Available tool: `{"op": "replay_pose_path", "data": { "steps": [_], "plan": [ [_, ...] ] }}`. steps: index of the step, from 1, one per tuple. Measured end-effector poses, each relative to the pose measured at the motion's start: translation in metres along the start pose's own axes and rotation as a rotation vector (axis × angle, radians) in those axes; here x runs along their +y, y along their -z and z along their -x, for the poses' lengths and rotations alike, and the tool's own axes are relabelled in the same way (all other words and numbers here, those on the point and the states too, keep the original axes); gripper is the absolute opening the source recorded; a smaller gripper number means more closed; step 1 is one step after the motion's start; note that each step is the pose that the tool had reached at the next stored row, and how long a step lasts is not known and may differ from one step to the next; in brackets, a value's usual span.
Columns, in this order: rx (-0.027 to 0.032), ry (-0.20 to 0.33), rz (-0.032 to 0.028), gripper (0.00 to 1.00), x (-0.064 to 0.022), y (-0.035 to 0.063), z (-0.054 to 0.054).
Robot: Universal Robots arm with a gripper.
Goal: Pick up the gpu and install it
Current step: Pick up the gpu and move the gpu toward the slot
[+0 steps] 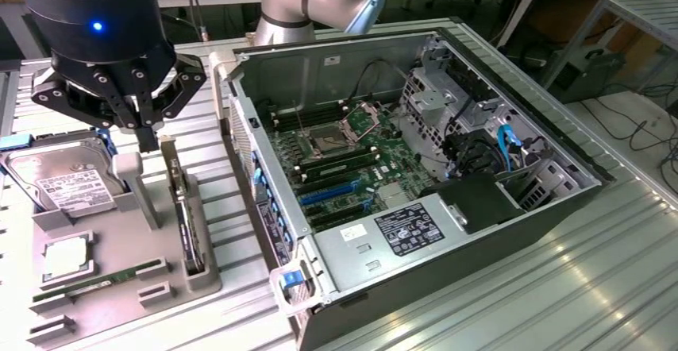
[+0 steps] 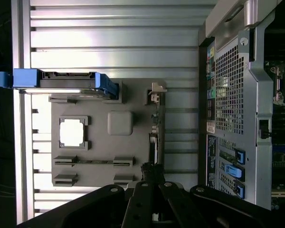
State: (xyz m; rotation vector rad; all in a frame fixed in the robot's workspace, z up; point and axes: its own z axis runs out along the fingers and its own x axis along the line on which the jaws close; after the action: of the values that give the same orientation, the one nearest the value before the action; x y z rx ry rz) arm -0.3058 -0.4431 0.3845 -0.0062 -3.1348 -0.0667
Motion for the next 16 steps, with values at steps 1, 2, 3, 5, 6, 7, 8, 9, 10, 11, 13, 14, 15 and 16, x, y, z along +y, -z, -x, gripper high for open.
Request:
{"op": "replay_pose_path", "data": {
  "steps": [1, 2, 3, 5, 6, 7, 8, 9, 10, 11, 13, 14, 15, 16],
  "plan": [
    [0.0, 0.0, 0.0, 0.11, 0.0, 0.0, 0.0],
    [0.0, 0.0, 0.0, 0.11, 0.0, 0.0, 0.0],
    [0.0, 0.0, 0.0, 0.11, 0.0, 0.0, 0.0],
    [0.0, 0.0, 0.0, 0.17, 0.0, 0.0, 0.0],
    [0.0, 0.0, 0.0, 0.17, 0.0, 0.0, 0.0],
    [0.0, 0.0, 0.0, 0.24, 0.0, 0.0, 0.0],
    [0.0, 0.0, 0.0, 0.29, 0.0, 0.0, 0.0],
    [0.0001, 0.0, 0.0, 0.29, 0.0, 0.0, 0.0],
    [0.0, 0.0, 0.0, 0.36, 0.0, 0.0, 0.0],
    [0.0, 0.0, 0.0, 0.42, 0.0, 0.0, 0.0],
    [0.0, 0.0, 0.0, 0.48, 0.0, 0.0, 0.0],
    [0.0, 0.0, 0.0, 0.48, 0.0, 0.0, 0.0],
    [0.0, 0.0, 0.0, 0.54, 0.0, 0.0, 0.0],
    [0.0001, 0.0, 0.0, 0.6, 0.0, 0.0, 0.0]
  ]
}}
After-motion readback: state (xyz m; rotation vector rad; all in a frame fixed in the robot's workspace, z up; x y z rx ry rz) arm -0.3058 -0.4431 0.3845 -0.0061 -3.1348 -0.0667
